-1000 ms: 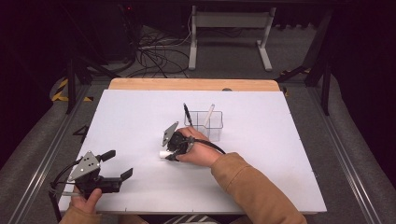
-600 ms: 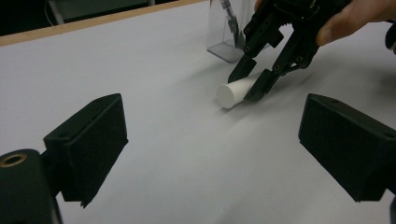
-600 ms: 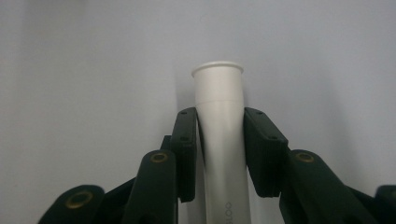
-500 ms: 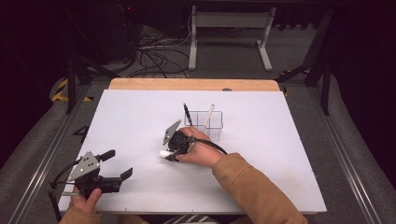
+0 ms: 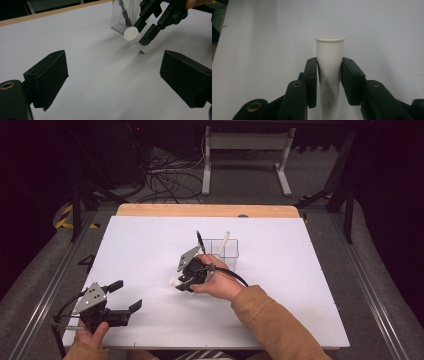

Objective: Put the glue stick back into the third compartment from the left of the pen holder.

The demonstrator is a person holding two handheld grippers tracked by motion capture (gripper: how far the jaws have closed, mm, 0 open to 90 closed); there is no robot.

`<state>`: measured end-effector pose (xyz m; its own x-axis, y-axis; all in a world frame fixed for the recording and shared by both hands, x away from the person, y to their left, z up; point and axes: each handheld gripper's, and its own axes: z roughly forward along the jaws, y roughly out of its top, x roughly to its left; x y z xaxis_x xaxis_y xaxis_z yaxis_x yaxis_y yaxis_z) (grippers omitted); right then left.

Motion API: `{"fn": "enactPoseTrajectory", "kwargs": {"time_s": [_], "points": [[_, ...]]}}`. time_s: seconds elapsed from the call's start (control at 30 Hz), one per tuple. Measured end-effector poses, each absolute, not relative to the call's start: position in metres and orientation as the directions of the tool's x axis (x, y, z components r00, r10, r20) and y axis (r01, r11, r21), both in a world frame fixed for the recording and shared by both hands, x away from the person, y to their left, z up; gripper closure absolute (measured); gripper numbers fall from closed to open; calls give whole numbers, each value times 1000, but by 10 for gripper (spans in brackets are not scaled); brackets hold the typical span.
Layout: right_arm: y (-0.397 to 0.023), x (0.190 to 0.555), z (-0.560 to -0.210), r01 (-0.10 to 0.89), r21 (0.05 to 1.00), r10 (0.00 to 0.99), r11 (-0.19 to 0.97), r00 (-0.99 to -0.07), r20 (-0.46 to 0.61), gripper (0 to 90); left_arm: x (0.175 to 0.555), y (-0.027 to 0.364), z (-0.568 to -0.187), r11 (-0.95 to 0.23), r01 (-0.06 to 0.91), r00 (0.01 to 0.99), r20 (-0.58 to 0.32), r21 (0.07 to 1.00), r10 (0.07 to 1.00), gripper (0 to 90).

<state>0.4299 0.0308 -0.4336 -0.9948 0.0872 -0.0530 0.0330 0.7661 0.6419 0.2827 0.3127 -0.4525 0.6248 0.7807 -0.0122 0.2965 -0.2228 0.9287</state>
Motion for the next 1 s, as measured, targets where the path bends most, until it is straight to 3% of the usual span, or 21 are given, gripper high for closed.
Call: {"fn": "enactPoseTrajectory", "kwargs": {"time_s": [1.0], "points": [[-9, 423, -401, 84, 804, 174, 589, -984, -24, 676, 284, 311, -453, -228, 292, 624, -4, 929, 781, 87]]}}
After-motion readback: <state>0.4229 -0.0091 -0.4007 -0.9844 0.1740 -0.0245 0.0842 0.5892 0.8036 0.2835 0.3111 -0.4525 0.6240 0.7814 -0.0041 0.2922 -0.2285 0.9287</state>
